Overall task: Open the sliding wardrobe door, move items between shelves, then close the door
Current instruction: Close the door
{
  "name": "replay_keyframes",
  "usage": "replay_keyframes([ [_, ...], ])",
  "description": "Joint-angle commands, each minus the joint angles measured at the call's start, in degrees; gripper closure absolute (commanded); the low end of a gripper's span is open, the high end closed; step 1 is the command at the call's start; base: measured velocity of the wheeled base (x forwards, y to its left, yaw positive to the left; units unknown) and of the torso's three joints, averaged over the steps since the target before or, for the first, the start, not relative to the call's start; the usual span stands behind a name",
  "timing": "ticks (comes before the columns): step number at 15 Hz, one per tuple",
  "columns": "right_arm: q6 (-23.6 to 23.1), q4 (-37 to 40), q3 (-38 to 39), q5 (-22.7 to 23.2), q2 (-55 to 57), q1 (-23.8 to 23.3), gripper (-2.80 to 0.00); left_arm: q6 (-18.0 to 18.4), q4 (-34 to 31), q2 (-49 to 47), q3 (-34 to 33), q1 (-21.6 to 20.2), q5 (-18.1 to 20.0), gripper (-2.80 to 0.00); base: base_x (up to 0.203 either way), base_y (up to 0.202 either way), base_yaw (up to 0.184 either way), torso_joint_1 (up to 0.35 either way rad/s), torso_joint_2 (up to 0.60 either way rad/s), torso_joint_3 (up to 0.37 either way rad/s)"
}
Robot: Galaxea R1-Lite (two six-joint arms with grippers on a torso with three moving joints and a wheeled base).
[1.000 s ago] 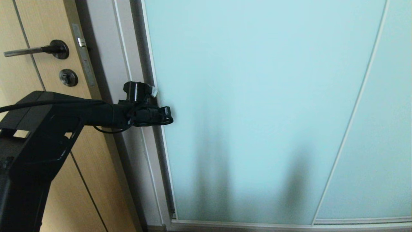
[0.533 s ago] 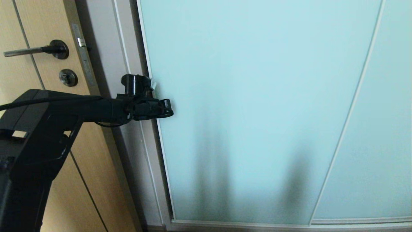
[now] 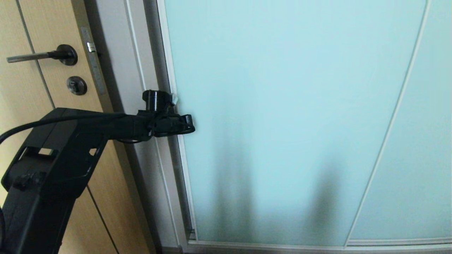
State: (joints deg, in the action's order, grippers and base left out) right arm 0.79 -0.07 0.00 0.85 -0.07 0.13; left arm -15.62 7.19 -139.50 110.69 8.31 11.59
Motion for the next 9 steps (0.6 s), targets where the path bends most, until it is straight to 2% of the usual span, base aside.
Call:
replay_keyframes([
  [1,0.00,-0.01,0.00,0.03,-0.01,0.04,0.00,-0.20,0.02,-0.25,-0.04,-0.05,-0.17,0.00,0.000,0.000,0.000,0.000,0.00,0.000],
  [9,0.00,-0.01,0.02,0.03,-0.01,0.04,0.00,-0.53,-0.14,7.94,-1.37,0.07,0.13,0.00,0.000,0.000,0.000,0.000,0.00,0.000],
])
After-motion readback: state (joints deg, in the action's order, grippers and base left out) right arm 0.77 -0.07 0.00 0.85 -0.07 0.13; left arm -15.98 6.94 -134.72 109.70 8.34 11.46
